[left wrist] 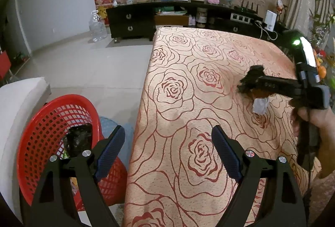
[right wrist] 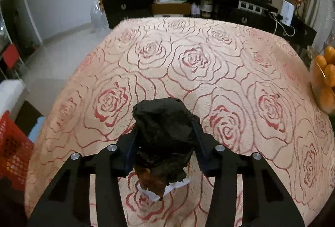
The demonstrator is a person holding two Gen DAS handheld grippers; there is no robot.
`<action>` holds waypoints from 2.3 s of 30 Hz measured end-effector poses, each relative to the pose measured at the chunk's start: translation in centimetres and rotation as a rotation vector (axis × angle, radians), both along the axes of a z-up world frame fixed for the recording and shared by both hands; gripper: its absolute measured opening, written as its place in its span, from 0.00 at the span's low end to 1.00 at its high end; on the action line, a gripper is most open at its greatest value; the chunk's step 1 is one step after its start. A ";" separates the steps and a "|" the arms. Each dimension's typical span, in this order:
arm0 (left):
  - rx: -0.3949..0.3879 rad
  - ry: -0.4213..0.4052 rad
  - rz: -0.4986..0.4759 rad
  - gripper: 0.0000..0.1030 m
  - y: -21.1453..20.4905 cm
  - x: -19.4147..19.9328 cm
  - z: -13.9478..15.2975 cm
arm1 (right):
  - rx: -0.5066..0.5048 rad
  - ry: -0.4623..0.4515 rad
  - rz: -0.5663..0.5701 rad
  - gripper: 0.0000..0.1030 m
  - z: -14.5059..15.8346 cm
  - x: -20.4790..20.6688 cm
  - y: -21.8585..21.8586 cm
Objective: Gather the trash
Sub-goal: 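Grasp the dark cloth with the right gripper while the left gripper moves toward the white tissue, then grasp the crumpled white tissue with the left gripper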
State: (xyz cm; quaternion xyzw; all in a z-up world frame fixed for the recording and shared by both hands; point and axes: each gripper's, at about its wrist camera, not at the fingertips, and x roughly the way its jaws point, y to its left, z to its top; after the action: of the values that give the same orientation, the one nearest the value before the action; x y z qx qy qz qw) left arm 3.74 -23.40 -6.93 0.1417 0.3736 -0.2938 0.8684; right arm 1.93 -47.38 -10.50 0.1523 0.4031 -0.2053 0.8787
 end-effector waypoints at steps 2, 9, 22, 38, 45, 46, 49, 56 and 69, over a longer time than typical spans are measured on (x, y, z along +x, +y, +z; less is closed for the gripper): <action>-0.004 -0.001 0.000 0.79 -0.1 0.0 -0.1 | 0.018 -0.042 0.002 0.43 1.3 -1.3 0.0; 0.009 -0.014 -0.038 0.79 -1.7 -0.9 -0.9 | 0.060 -0.155 -0.032 0.43 5.2 -6.2 -1.2; 0.061 -0.004 -0.236 0.79 -12.2 -2.1 -2.6 | 0.055 -0.124 -0.156 0.43 5.2 -10.2 -4.5; 0.162 0.062 -0.324 0.79 -23.6 -0.8 -7.8 | 0.108 -0.100 -0.222 0.43 4.0 -11.9 -7.7; 0.121 0.108 -0.291 0.83 -23.0 0.4 -8.4 | 0.112 -0.105 -0.206 0.43 4.2 -11.7 -7.4; 0.115 0.110 -0.287 0.84 -22.9 0.5 -8.4 | 0.117 -0.102 -0.205 0.43 4.1 -11.6 -7.4; 0.117 0.114 -0.288 0.87 -23.0 0.4 -8.5 | 0.123 -0.100 -0.203 0.43 4.0 -11.4 -7.5; 0.138 0.117 -0.291 0.88 -23.3 0.2 -8.5 | 0.124 -0.102 -0.204 0.43 4.1 -11.5 -7.4; 0.075 0.073 -0.352 0.37 -22.3 -1.0 -7.5 | 0.125 -0.092 -0.205 0.43 3.9 -11.2 -7.4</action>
State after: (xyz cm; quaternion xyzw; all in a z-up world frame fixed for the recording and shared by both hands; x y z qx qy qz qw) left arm 2.79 -45.67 -14.46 0.2262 0.3849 -0.4320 0.7836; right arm -9.32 -54.76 -6.64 0.2567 0.3566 -0.2613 0.8594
